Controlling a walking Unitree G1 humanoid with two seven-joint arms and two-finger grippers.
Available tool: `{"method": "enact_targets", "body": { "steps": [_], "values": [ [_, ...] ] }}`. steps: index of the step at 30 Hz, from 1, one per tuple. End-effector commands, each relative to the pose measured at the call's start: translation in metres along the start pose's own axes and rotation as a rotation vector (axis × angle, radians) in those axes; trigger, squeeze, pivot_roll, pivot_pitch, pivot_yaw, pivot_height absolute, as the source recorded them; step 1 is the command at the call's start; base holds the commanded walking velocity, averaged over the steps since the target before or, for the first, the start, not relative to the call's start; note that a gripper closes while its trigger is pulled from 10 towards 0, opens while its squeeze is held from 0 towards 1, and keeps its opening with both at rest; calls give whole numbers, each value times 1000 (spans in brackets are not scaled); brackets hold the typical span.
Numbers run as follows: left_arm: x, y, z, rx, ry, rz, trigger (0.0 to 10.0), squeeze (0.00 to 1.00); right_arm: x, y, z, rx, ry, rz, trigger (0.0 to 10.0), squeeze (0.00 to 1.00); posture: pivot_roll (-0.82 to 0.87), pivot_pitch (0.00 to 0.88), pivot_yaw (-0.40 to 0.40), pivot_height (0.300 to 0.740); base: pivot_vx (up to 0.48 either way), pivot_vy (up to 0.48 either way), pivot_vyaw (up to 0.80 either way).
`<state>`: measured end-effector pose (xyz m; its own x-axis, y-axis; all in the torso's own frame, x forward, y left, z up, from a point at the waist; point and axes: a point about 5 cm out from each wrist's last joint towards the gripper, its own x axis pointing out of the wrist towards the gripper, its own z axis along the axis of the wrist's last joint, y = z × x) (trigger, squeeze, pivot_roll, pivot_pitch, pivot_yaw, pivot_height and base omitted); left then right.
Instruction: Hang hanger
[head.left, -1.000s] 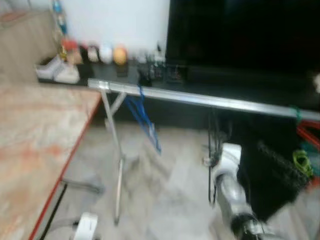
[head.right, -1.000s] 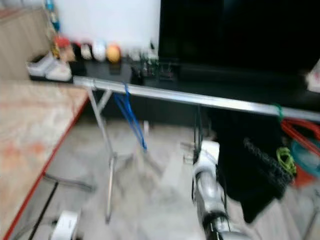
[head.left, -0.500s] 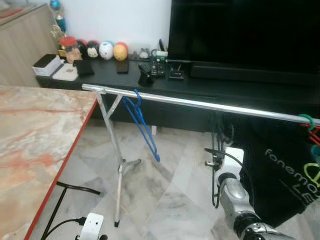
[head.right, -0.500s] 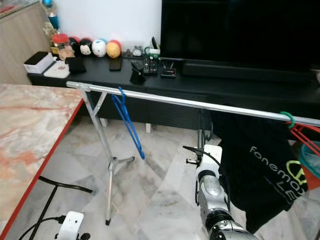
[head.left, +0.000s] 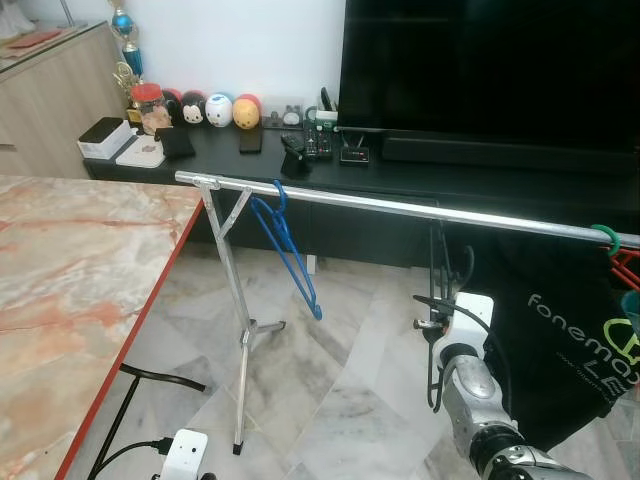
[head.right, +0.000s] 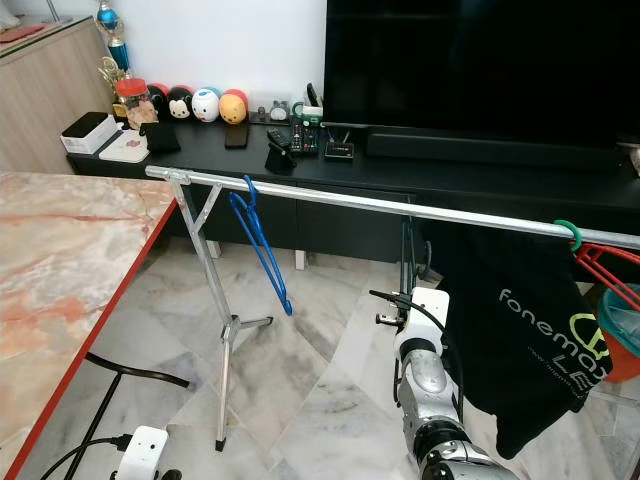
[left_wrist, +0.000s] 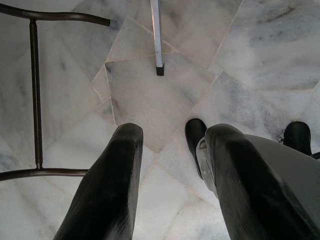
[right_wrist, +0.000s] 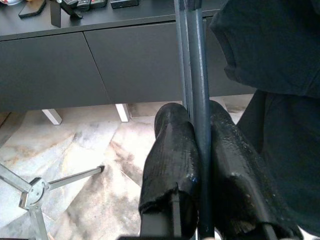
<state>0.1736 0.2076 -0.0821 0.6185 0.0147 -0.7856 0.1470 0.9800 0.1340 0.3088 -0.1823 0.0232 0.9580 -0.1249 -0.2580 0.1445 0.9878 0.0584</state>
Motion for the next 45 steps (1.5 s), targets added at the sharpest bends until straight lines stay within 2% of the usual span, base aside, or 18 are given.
{"method": "enact_targets", "body": {
  "steps": [1,16,40,45],
  "values": [
    [-1,-1,-6,-7,21,0,10000,0,2,0,7,-1,-34,3,10000,0,117,0,-15,740,0,0,0],
    [-1,-3,-6,-6,22,-9,10000,0,2,2,5,-8,-22,11,10000,0,116,0,-15,740,0,0,0],
    [-2,-3,-8,-8,26,-13,10000,0,1,3,3,-10,-16,13,10000,0,117,0,-15,740,273,0,0],
    [-1,-4,-8,-11,22,-13,10000,0,1,4,3,-10,-17,17,10000,0,117,0,-14,740,0,0,0]
  ]
}}
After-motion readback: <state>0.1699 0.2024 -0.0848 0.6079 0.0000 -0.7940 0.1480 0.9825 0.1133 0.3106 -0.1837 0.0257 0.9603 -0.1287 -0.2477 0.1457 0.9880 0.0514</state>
